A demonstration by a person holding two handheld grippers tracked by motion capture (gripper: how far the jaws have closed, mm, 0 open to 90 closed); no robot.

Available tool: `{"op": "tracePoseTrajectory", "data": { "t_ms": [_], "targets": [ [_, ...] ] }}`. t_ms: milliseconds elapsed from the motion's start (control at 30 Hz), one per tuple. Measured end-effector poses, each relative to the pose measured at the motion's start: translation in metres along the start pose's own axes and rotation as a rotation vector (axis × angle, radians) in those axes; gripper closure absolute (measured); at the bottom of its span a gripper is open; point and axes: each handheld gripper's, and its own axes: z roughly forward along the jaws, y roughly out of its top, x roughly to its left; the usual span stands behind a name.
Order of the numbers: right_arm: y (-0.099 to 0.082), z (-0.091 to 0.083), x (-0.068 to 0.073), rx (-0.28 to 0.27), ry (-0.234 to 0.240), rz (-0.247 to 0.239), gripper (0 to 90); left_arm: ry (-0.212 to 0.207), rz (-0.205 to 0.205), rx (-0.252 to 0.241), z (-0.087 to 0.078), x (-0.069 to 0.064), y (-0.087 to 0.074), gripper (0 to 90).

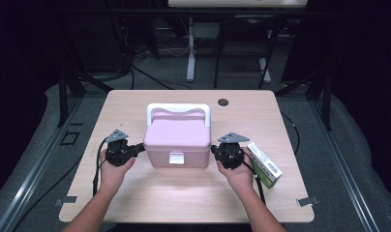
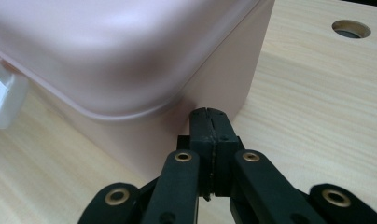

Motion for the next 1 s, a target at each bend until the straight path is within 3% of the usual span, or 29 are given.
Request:
{"op": "tracePoseTrajectory", "data": {
  "t_ms": [367, 667, 1000],
  "targets": [
    [-0.023, -0.034, 0.018, 0.015, 0.016, -0.023, 90.0, -0.033, 0.016, 0.01, -0.026, -0.024, -0.023, 90.0],
    [-0.037, -0.052, 0.032, 0.014, 0.021, -0.058, 90.0, -0.03, 0.042, 0.023, -0.044, -0.038, -0.036, 90.0],
    [-0.05, -0.069, 0.038, 0.016, 0.042, -0.044, 90.0, -0.062, 0.052, 0.032, -0.059, -0.053, -0.049, 90.0]
  ]
}}
